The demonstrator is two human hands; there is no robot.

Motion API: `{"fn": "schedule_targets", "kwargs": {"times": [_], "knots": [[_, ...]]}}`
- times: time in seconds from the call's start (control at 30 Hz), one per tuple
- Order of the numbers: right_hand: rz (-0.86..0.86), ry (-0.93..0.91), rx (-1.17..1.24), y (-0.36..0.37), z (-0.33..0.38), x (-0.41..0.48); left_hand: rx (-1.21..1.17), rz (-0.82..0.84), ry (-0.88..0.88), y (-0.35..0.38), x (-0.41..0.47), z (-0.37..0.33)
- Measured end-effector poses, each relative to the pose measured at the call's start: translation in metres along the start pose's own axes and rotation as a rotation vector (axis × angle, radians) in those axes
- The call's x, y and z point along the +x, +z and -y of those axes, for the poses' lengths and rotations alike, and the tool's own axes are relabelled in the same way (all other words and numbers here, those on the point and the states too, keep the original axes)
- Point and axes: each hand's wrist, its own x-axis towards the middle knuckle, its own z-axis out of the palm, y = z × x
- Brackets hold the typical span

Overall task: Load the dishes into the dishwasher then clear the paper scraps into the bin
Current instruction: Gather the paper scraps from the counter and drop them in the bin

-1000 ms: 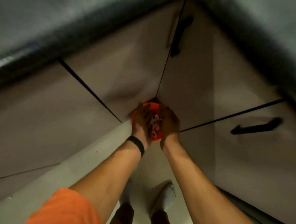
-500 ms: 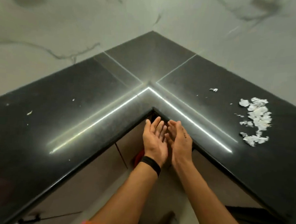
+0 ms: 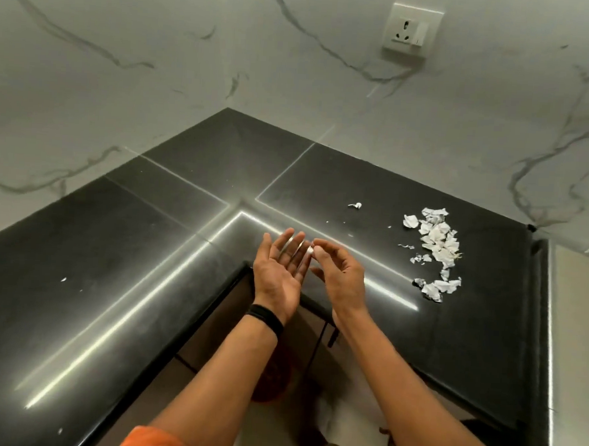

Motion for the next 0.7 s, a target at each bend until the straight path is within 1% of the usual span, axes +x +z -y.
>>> {"fn": "schedule_targets", "kwargs": {"times": [0.13, 0.37, 0.43, 0.53, 0.6, 0.7], "knots": [[0.013, -0.036, -0.166, -0.023, -0.02, 0.082, 0.012, -0.02, -0.031, 0.021, 0.055, 0.011], [-0.025, -0.108, -0.709, -0.071, -0.045, 0.237, 0.009, -0.046, -0.103, 0.066, 0.152, 0.026], [0.009, -0.144, -0.895, -0.083, -0.052, 0.276, -0.001, -0.057, -0.116, 0.077, 0.175, 0.035], [0.117, -0.132, -1.127, -0.091, -0.069, 0.315, 0.009, -0.07, -0.135, 0.087, 0.197, 0.041], [0.139, -0.174, -1.194, -0.093, -0.079, 0.324, 0.013, -0.096, -0.149, 0.091, 0.209, 0.044], [0.095, -0.209, -1.156, -0.093, -0.08, 0.319, 0.028, -0.11, -0.157, 0.094, 0.228, 0.046]]}}
